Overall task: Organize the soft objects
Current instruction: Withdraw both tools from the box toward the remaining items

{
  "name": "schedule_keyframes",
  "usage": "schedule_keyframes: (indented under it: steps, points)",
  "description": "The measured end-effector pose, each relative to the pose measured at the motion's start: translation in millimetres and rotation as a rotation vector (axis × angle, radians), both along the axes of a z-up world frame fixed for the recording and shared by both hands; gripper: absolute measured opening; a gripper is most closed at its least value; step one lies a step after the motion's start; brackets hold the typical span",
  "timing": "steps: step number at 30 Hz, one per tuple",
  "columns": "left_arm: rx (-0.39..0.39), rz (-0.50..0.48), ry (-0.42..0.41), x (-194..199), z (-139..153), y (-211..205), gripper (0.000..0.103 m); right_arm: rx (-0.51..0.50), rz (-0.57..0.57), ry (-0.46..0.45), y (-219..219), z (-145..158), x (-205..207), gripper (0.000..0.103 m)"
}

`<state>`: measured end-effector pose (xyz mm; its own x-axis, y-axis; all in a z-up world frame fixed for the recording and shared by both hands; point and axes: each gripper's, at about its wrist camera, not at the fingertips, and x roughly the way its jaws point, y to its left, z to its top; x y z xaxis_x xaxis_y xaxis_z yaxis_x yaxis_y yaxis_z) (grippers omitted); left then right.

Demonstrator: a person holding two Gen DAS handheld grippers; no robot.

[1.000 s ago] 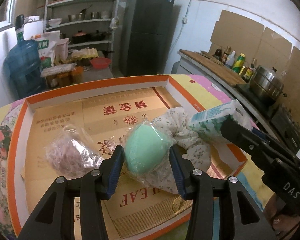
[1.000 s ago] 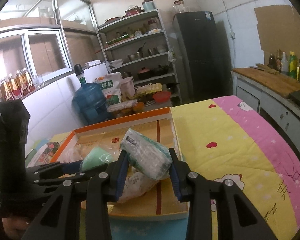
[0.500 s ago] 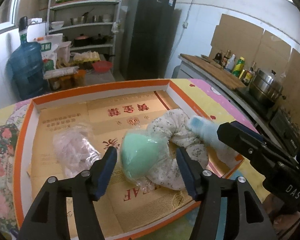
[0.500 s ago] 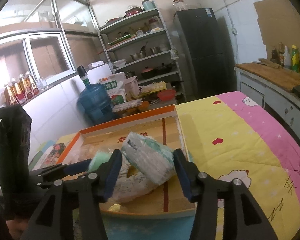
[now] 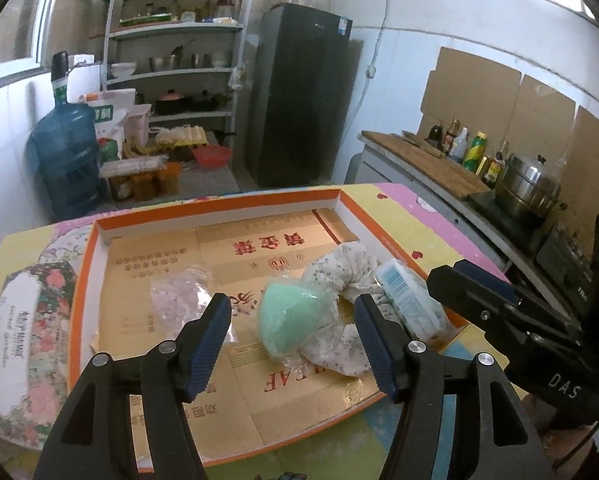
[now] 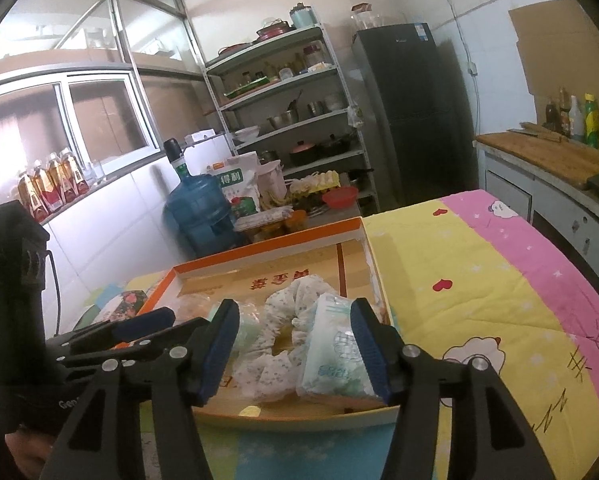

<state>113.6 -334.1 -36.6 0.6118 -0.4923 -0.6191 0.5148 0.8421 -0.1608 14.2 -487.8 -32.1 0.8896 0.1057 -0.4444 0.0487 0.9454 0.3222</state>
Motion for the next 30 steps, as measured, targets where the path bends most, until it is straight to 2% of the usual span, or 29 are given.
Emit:
schedule_keyframes:
  steps: [13,17,21,30]
  points:
    - [-0.021,0.034,-0.076,-25.7,23.7,40.3,0.066,-0.077,-0.005,-0.019,29.9,26.4,-16.6,0.058]
    - [-0.037,0.052,-0.091,-31.8,29.8,58.1,0.075,-0.081,0.0,-0.023,38.7,32.7,-20.8,0.058]
    - [-0.062,0.081,-0.115,-38.8,38.0,82.5,0.075,-0.097,0.007,-0.032,53.0,40.4,-25.3,0.073]
    - [-0.095,0.131,-0.133,-51.2,50.6,137.0,0.076,-0.125,0.048,-0.045,92.5,53.8,-33.3,0.076]
